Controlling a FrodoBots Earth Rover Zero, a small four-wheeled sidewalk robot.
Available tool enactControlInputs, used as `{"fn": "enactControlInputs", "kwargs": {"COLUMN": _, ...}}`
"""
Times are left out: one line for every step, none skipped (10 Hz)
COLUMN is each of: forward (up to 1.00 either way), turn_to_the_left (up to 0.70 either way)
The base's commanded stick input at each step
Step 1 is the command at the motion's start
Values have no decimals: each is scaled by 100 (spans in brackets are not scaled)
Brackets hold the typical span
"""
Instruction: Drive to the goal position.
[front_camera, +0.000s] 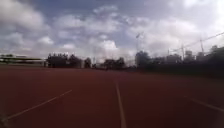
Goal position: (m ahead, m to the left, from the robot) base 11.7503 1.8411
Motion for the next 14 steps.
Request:
{"fn": "enactControlInputs", "kwargs": {"forward": 70, "turn_to_the_left": 0}}
{"fn": "enactControlInputs", "kwargs": {"forward": 70, "turn_to_the_left": 0}}
{"fn": "enactControlInputs", "kwargs": {"forward": 70, "turn_to_the_left": 0}}
{"fn": "enactControlInputs", "kwargs": {"forward": 70, "turn_to_the_left": 0}}
{"fn": "enactControlInputs", "kwargs": {"forward": 70, "turn_to_the_left": 0}}
{"fn": "enactControlInputs", "kwargs": {"forward": 70, "turn_to_the_left": 0}}
{"fn": "enactControlInputs", "kwargs": {"forward": 70, "turn_to_the_left": 0}}
{"fn": "enactControlInputs", "kwargs": {"forward": 70, "turn_to_the_left": 0}}
{"fn": "enactControlInputs", "kwargs": {"forward": 70, "turn_to_the_left": 0}}
{"fn": "enactControlInputs", "kwargs": {"forward": 70, "turn_to_the_left": 0}}
{"fn": "enactControlInputs", "kwargs": {"forward": 70, "turn_to_the_left": 0}}
{"fn": "enactControlInputs", "kwargs": {"forward": 70, "turn_to_the_left": 0}}
{"fn": "enactControlInputs", "kwargs": {"forward": 70, "turn_to_the_left": 0}}
{"fn": "enactControlInputs", "kwargs": {"forward": 70, "turn_to_the_left": 0}}
